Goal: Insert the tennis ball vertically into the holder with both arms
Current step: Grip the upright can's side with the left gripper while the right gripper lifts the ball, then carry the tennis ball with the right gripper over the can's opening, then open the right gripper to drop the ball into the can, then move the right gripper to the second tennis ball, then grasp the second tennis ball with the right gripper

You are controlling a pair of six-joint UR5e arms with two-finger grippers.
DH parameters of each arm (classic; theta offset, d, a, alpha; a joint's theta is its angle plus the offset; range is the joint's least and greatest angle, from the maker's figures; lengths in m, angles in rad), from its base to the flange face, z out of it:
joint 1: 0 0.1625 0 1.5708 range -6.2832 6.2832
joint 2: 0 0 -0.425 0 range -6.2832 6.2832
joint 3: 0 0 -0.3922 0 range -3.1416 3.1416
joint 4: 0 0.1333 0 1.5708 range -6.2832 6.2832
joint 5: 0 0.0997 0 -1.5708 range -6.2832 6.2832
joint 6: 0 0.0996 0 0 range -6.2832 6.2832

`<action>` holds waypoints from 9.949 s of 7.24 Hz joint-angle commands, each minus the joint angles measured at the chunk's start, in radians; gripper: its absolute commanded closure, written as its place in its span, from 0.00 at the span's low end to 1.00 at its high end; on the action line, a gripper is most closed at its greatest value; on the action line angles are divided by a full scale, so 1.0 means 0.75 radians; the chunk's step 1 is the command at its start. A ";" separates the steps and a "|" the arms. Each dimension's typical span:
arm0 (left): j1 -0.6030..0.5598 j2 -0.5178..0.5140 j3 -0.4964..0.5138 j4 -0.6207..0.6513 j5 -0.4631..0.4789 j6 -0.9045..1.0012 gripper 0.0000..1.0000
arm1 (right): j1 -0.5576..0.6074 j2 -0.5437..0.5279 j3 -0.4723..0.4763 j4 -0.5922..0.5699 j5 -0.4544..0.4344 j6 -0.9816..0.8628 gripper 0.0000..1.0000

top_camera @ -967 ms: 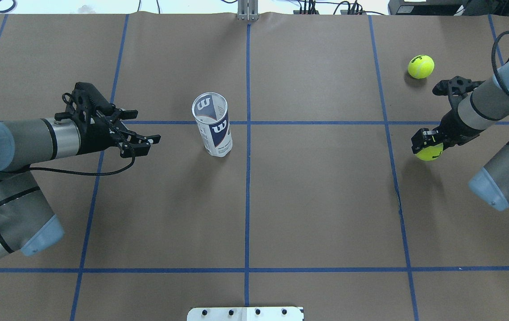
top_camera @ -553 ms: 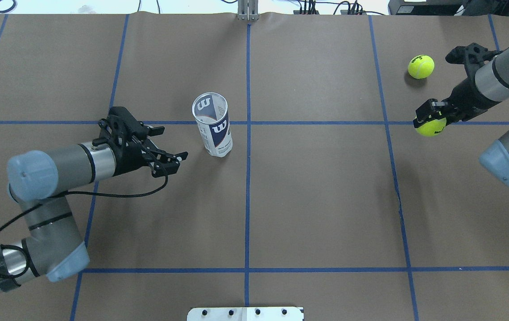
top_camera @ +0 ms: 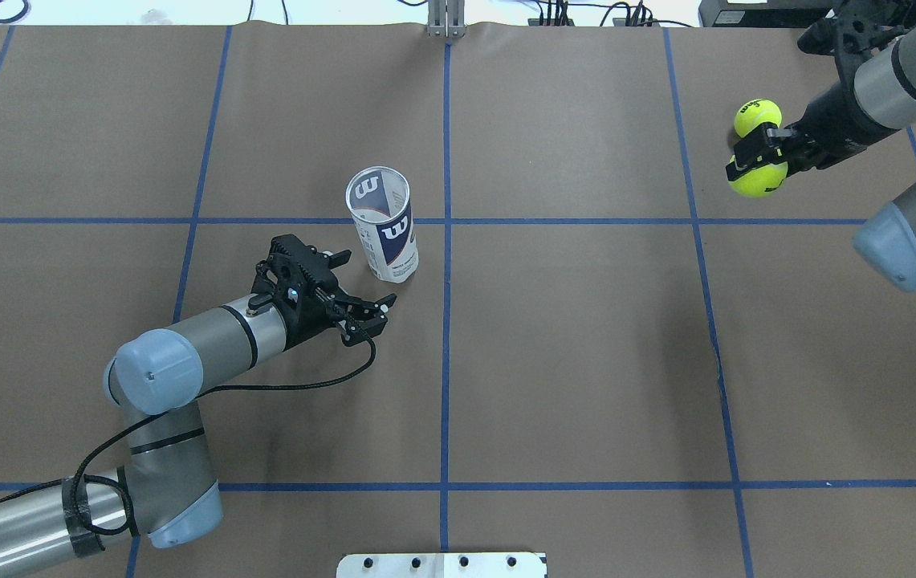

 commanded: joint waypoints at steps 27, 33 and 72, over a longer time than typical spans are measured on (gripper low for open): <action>-0.017 -0.228 0.269 -0.006 0.182 -0.010 0.09 | -0.282 0.587 0.038 -0.157 -0.147 0.556 1.00; -0.019 -0.241 0.267 -0.006 0.182 -0.004 0.14 | -0.452 0.738 -0.043 -0.187 -0.348 0.648 1.00; -0.025 -0.232 0.273 -0.004 0.180 0.004 0.01 | -0.004 0.420 -1.009 0.387 -0.561 -0.581 0.00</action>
